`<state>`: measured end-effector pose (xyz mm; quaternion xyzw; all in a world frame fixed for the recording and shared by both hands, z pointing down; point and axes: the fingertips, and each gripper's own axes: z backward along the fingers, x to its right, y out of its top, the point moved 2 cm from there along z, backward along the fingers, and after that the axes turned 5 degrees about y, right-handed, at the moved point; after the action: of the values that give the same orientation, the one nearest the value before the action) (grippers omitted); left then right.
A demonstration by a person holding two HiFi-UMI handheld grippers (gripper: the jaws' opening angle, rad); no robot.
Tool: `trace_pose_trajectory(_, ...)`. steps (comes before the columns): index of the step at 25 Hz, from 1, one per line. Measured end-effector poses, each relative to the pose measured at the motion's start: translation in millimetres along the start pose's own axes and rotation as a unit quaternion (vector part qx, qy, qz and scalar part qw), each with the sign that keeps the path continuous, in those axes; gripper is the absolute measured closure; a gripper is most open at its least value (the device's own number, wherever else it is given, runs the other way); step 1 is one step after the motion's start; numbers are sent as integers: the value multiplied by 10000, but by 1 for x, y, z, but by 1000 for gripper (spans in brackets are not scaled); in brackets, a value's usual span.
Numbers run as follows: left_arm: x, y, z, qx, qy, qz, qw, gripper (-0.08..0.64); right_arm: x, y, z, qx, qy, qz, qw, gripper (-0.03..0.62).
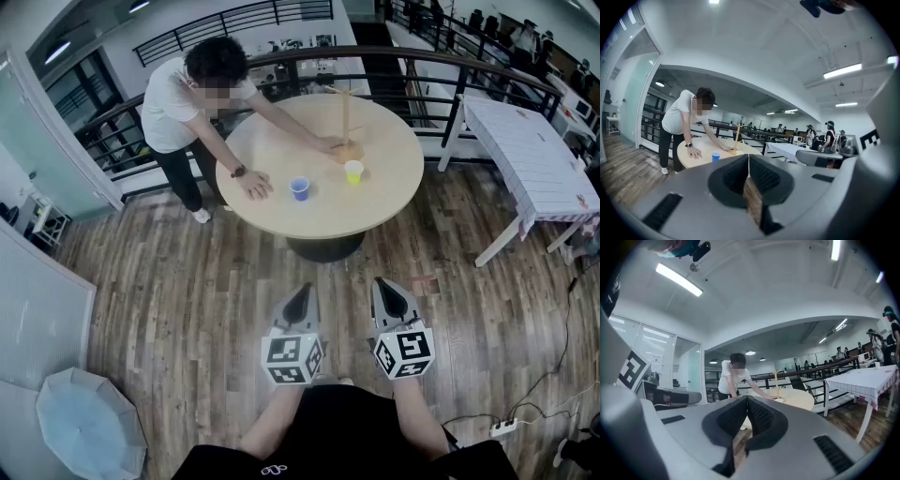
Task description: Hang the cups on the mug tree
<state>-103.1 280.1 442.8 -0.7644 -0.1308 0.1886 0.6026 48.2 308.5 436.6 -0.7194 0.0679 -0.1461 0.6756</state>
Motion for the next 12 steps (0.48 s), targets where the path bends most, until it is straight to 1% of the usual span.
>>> trace_pose_trajectory(12, 11, -2, 6, 8, -85, -13, 10000, 546, 0, 1, 11, -3, -11, 51, 10000, 583)
